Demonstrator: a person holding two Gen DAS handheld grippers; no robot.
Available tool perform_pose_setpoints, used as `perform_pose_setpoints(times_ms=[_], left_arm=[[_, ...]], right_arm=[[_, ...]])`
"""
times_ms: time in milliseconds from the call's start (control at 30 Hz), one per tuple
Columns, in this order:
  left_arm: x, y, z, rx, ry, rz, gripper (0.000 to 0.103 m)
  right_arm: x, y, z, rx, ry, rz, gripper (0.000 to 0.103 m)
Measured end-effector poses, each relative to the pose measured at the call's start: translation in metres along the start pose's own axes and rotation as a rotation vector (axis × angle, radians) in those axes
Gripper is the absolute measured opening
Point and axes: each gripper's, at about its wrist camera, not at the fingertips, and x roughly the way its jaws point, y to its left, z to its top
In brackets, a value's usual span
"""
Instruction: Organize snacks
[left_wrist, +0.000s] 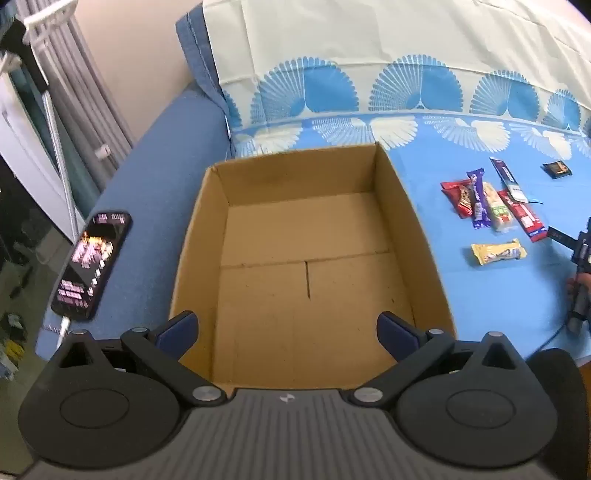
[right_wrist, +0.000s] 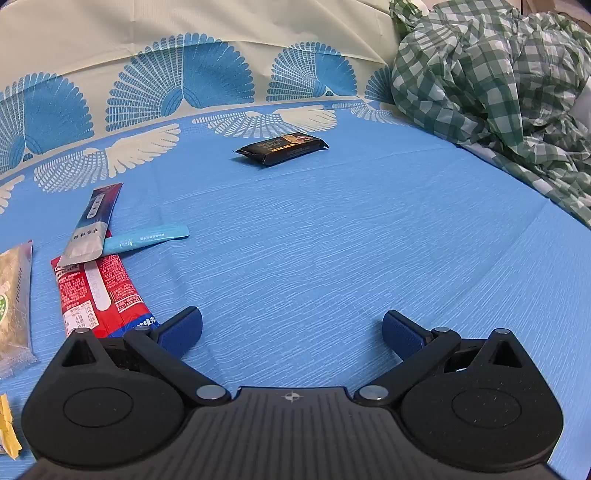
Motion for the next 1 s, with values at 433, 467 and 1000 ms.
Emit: perform_pose_setpoints(times_ms=[433, 467, 1000], left_arm=[[-0.028, 0.030, -0.027, -0.168, -0.059, -0.084, 0.103], [-0.031, 0.031, -0.029, -0.166, -0.060, -0.078, 0.103], [-0.062, 0.075, -0.089, -0.233, -0.066, -0.059, 0.103]], right_arm=[[-0.328, 0.062, 0.015, -0.202, -0.178, 0.560, 0.103], [-0.353, 0.069, 0.012, -0.222, -0.149, 0.580, 0.103], [-0.497, 0.118, -0.056, -0.385, -0.037, 0.658, 0.103]])
